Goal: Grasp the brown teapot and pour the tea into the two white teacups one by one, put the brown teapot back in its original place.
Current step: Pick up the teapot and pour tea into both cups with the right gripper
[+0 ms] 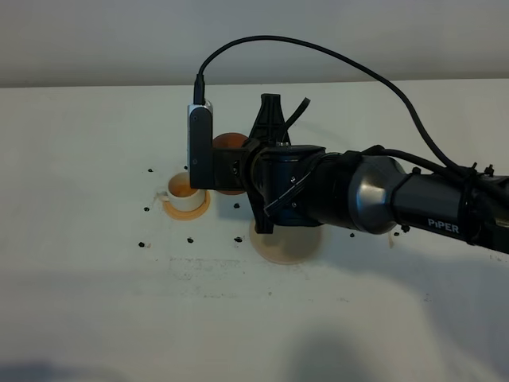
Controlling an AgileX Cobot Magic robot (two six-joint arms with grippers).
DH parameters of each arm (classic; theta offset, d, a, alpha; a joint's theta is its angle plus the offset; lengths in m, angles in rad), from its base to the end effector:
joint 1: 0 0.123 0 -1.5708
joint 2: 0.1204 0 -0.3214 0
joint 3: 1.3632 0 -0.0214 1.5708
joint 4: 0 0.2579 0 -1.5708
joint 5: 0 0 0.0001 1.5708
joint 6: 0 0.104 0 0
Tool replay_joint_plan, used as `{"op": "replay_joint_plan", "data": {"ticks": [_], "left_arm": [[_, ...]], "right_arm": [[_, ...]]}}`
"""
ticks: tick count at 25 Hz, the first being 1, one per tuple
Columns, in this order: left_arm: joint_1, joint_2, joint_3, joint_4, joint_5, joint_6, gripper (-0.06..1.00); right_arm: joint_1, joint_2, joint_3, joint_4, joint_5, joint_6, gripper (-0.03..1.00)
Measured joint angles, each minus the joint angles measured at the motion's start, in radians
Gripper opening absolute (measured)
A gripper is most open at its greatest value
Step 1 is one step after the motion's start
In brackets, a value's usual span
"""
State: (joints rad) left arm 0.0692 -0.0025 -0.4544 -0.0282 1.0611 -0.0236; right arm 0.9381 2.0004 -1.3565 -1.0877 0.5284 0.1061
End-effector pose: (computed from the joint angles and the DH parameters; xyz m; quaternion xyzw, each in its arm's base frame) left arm -0.0190 -0.0039 0.2612 -0.0398 0.8634 -0.0026 0.5030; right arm 0.3104 0.3447 0.2108 -0.6750 0.6098 -0.2100 0.3582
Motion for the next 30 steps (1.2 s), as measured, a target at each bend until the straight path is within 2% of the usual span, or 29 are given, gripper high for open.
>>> {"op": "replay_joint_plan", "data": {"ticks": [30], "left_arm": [[0.0, 0.0, 0.0, 0.0, 0.0, 0.0, 0.54]], "right_arm": [[0.021, 0.015, -0.011, -0.051, 0.032, 0.0, 0.09]]}}
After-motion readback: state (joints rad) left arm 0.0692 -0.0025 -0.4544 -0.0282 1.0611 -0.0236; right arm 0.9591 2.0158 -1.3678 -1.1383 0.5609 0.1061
